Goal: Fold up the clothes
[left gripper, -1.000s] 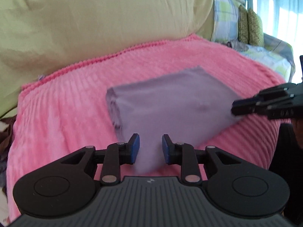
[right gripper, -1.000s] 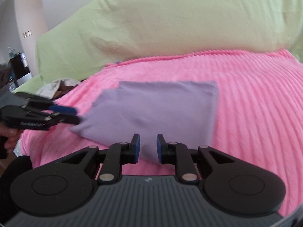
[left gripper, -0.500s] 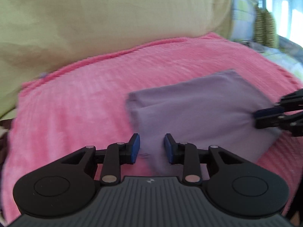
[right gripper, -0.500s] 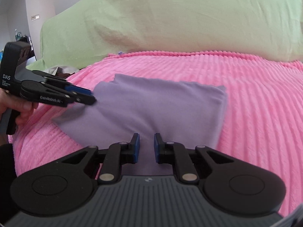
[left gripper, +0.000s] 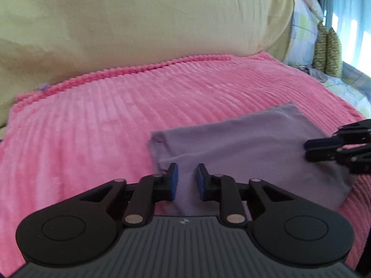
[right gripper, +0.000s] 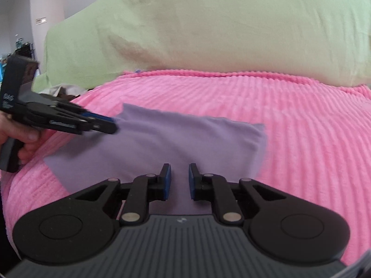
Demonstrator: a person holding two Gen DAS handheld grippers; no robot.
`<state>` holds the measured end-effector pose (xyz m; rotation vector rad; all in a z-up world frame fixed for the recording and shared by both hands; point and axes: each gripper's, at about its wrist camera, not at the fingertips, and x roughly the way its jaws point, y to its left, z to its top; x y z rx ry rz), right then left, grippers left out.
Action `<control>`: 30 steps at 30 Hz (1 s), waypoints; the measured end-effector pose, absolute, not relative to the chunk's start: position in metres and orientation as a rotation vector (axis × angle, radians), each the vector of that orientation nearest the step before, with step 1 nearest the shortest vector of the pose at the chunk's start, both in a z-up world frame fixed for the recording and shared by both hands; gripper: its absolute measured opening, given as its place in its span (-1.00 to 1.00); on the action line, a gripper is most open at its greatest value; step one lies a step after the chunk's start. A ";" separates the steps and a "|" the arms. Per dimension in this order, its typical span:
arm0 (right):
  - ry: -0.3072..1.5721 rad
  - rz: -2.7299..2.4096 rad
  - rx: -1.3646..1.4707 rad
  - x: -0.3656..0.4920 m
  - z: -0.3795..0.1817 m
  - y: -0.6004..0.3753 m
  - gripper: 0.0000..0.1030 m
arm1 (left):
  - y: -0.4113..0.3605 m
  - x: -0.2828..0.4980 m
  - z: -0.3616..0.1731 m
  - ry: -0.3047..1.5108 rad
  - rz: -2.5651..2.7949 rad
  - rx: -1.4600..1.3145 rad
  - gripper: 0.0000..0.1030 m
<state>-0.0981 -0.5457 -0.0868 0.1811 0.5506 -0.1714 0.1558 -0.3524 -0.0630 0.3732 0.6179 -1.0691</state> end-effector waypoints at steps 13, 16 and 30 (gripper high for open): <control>0.559 -0.198 0.113 -0.060 -0.092 -0.570 -0.63 | -0.376 0.167 -0.071 0.619 -1.082 0.408 -0.50; 0.555 -0.230 0.154 -0.066 -0.094 -0.584 -0.67 | -0.370 0.171 -0.069 0.592 -1.020 0.418 -0.50; 0.531 -0.231 0.139 -0.054 -0.095 -0.591 -0.64 | -0.387 0.183 -0.067 0.573 -1.002 0.425 -0.52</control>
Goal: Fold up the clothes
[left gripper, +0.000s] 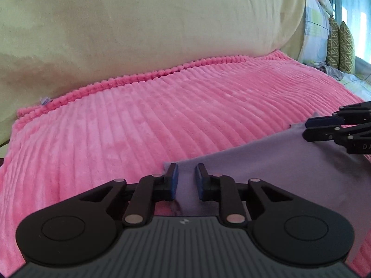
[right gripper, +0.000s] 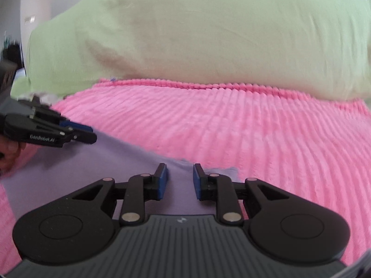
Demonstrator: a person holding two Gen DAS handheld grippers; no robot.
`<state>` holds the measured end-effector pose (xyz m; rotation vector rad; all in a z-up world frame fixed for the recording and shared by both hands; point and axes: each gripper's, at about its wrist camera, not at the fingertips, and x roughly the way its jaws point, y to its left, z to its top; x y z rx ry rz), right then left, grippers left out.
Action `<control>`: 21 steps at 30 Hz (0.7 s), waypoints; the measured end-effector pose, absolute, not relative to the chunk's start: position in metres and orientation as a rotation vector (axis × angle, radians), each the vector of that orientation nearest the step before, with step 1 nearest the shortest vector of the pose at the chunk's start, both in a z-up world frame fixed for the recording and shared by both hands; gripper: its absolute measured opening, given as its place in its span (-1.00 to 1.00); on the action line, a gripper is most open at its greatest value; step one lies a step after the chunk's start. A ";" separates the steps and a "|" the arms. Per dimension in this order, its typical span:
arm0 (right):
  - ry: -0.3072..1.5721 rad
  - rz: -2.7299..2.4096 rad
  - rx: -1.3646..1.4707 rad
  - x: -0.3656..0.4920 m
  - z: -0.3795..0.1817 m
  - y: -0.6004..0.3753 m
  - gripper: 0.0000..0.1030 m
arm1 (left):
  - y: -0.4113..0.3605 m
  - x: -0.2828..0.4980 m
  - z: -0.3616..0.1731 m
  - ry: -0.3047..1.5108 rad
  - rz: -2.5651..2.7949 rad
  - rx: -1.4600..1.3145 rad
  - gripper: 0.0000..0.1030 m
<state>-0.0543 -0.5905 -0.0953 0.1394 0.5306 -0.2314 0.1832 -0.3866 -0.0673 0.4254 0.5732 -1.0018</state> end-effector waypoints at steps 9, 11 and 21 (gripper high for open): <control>0.502 -0.268 0.152 -0.059 -0.099 -0.598 -0.61 | -0.390 0.166 -0.054 0.571 -1.065 0.390 -0.54; 0.489 -0.320 0.192 -0.062 -0.100 -0.607 -0.66 | -0.400 0.163 -0.063 0.579 -1.063 0.441 -0.54; 0.438 -0.272 0.158 -0.066 -0.087 -0.591 -0.58 | -0.406 0.147 -0.056 0.535 -1.099 0.425 -0.54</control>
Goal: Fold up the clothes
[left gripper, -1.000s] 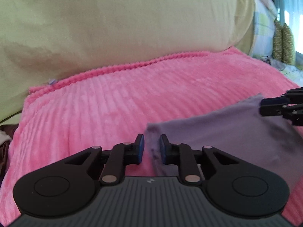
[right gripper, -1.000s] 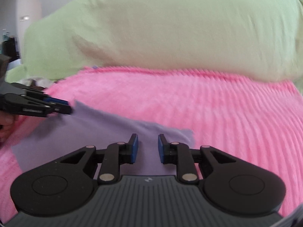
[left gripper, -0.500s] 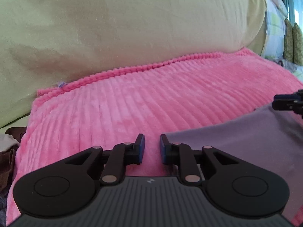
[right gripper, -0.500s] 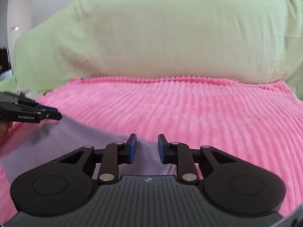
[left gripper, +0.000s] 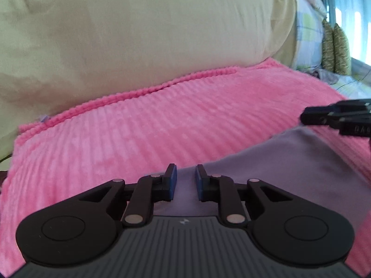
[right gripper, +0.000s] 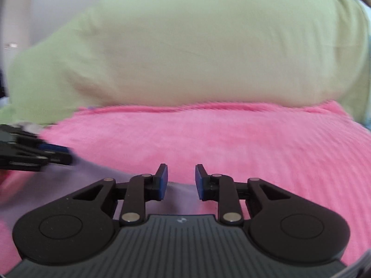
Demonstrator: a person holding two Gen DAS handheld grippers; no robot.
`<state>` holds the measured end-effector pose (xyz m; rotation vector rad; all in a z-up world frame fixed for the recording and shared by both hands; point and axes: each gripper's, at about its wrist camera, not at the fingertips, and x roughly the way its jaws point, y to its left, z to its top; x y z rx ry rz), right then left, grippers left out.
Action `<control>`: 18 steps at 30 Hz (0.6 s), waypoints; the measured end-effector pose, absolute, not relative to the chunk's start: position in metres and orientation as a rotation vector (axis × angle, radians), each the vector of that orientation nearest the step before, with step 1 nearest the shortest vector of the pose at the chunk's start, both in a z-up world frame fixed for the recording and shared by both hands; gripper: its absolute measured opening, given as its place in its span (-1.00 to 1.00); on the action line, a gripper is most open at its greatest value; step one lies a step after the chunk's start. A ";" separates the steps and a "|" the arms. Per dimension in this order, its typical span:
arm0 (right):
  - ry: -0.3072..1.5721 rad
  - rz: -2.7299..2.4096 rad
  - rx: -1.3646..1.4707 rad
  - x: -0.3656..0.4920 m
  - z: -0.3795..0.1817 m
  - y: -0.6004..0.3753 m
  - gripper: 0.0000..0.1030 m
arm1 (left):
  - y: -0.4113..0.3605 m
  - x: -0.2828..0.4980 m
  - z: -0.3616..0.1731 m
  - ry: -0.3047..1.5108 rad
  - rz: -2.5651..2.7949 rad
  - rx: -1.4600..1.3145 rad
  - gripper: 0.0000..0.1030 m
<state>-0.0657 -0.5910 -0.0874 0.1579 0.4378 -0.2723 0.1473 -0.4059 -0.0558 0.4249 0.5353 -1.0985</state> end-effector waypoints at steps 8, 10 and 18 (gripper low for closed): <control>0.513 -0.353 0.160 -0.066 -0.092 -0.594 -0.66 | -0.394 0.146 -0.069 0.480 -0.971 0.562 -0.52; 0.481 -0.337 0.184 -0.076 -0.080 -0.587 -0.62 | -0.380 0.140 -0.059 0.508 -0.965 0.508 -0.54; 0.571 -0.170 0.168 -0.094 -0.090 -0.519 -0.54 | -0.351 0.088 -0.066 0.584 -1.066 0.443 -0.47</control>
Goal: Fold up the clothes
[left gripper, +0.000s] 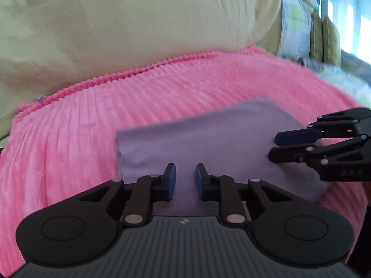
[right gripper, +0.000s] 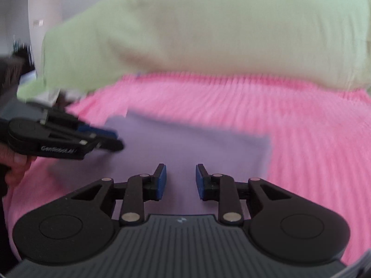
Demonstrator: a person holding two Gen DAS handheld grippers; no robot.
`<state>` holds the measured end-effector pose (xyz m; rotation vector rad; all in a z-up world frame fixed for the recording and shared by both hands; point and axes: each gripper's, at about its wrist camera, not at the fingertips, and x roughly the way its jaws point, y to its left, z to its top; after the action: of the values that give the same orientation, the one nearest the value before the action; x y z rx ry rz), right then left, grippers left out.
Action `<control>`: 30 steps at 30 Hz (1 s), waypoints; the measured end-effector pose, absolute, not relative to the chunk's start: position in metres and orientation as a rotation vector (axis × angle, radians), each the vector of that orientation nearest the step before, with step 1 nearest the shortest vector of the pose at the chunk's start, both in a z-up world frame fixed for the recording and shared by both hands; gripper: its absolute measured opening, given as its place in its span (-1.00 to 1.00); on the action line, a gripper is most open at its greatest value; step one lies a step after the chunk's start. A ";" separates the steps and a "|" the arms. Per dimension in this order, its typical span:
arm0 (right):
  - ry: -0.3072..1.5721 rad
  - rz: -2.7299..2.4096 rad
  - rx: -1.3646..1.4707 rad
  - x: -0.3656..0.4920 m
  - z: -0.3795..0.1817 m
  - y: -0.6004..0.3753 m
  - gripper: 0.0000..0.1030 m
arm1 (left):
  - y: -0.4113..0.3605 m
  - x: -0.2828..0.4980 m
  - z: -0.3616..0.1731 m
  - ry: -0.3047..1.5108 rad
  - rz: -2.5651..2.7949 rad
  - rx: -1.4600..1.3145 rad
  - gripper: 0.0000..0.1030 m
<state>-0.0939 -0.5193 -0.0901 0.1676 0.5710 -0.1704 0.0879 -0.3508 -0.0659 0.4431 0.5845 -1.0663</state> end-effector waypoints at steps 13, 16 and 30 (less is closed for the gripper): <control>0.608 -0.238 0.155 -0.148 -0.077 -0.498 -0.48 | -0.302 0.080 -0.053 0.590 -0.947 0.452 -0.43; 0.584 -0.222 0.176 -0.147 -0.074 -0.490 -0.37 | -0.310 0.072 -0.055 0.605 -0.994 0.429 -0.43; 0.625 -0.222 0.223 -0.152 -0.087 -0.493 -0.31 | -0.316 0.063 -0.065 0.642 -0.981 0.465 -0.43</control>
<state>-0.1525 -0.4928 -0.0875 0.2227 0.6255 -0.2224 0.0631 -0.3162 -0.0646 0.4647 0.6420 -0.9809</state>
